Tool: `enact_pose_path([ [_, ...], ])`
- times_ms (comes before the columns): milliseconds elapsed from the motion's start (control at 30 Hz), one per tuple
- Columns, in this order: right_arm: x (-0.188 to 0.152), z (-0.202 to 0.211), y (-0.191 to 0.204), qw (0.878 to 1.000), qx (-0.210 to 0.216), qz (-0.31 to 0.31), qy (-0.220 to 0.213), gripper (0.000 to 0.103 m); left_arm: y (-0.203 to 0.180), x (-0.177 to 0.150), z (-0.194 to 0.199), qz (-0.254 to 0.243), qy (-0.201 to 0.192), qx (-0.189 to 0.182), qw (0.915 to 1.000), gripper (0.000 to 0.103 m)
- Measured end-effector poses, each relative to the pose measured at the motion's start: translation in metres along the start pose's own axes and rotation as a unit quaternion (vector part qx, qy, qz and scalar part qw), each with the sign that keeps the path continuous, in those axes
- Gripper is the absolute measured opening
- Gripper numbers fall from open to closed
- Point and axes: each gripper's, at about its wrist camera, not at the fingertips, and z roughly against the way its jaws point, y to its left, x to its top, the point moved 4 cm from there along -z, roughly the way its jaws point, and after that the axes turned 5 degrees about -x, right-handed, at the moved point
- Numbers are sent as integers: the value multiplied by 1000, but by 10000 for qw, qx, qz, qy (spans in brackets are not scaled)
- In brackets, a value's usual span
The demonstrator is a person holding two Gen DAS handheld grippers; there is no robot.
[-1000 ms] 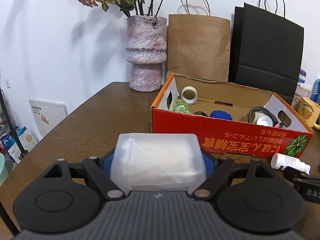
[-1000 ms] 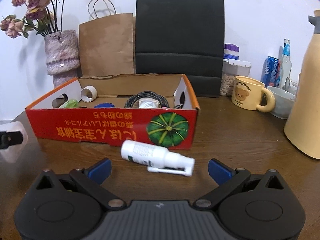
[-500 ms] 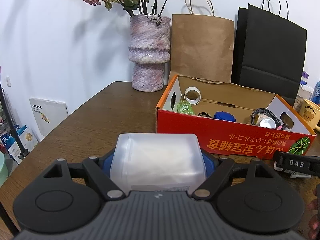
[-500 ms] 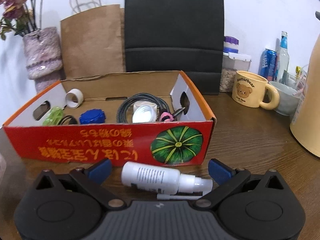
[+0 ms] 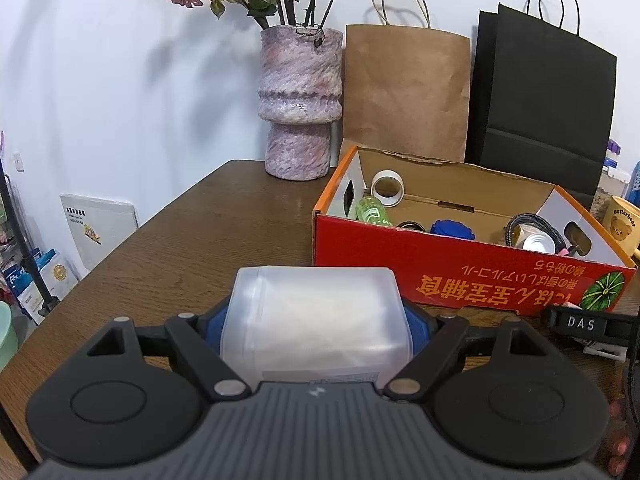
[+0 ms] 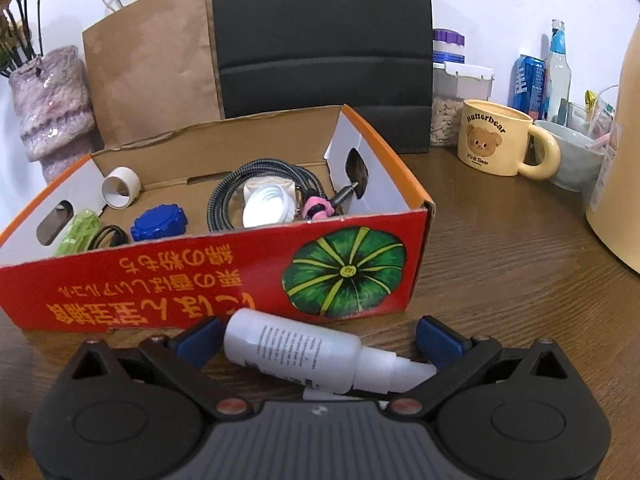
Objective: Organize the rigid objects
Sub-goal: 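Grasp the white spray bottle with the right gripper while the left gripper holds the clear box, then carry the clear plastic box and white spray bottle over the box with both grippers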
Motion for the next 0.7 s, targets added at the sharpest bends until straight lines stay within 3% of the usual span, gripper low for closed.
enact_pose_path([
  [167,-4,7,0,10000,-83,22,-20,103,0,0,0,3,5,-14,10000,83],
  [333,-1,40,-16,9976,-169,-643,-209,103,-1,0,0,-2,21,-23,10000,83],
  [467,0,41,-11,9941,-193,-1058,-99,103,-2,0,1,-5,18,-33,10000,83],
  [700,0,19,14,9923,-954,-784,-37,103,-2,0,2,13,19,-55,10000,83],
])
